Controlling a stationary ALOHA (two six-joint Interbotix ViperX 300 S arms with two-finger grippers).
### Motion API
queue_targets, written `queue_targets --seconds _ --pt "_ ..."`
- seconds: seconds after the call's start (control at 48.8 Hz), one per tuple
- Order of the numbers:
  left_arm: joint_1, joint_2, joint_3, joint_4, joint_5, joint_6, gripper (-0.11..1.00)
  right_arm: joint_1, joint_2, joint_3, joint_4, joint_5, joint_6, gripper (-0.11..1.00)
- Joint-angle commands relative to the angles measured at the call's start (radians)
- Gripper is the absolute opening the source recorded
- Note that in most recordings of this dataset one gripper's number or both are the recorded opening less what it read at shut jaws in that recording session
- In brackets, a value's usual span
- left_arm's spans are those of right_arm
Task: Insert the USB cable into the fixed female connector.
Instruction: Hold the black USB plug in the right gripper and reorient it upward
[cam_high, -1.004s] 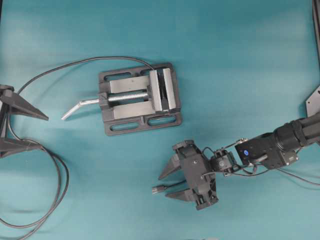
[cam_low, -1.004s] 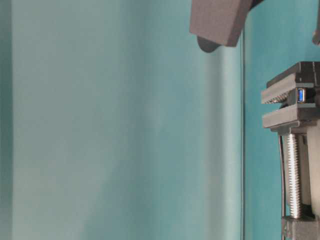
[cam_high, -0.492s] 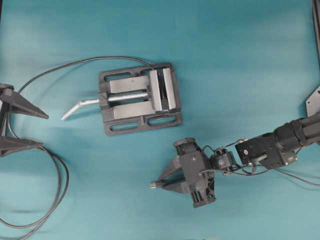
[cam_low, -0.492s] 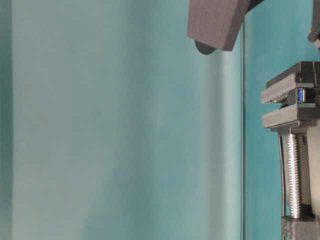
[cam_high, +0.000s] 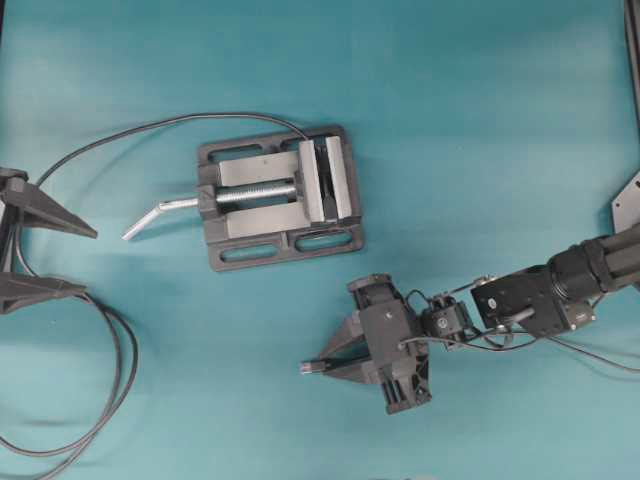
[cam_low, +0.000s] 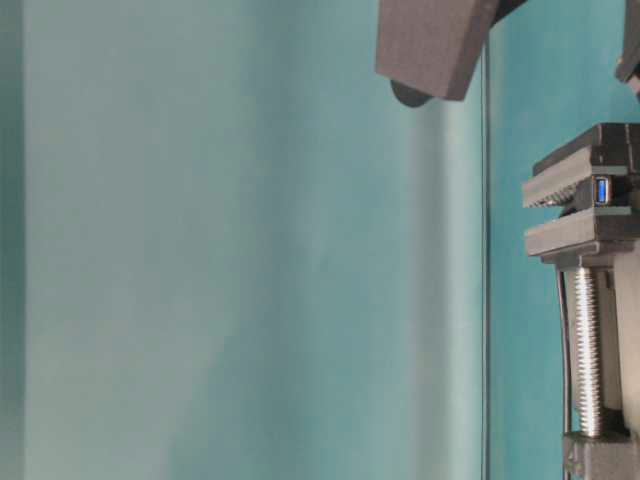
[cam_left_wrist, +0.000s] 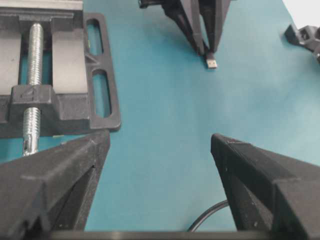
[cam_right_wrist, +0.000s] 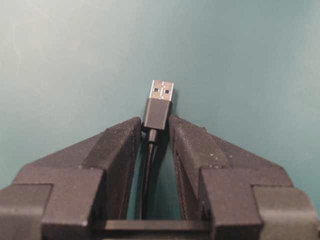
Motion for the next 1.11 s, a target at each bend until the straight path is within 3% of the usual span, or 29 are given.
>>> queue_targets --seconds 0.0,0.369,0.594,1.086 --pt "0.002 0.011 -0.009 0.003 -0.011 0.009 0.94 0.000 -0.014 -0.012 0.003 -0.003 0.002 0.32" --pt "0.006 0.011 -0.009 0.003 -0.011 0.009 0.94 0.000 -0.014 -0.011 0.003 -0.006 0.002 0.30" --pt "0.021 0.011 0.005 0.003 -0.018 0.011 0.94 0.009 -0.014 -0.009 0.008 -0.041 0.005 0.21" --pt "0.035 0.011 0.040 0.003 -0.038 0.005 0.94 0.040 -0.028 -0.017 0.169 -0.052 -0.006 0.21"
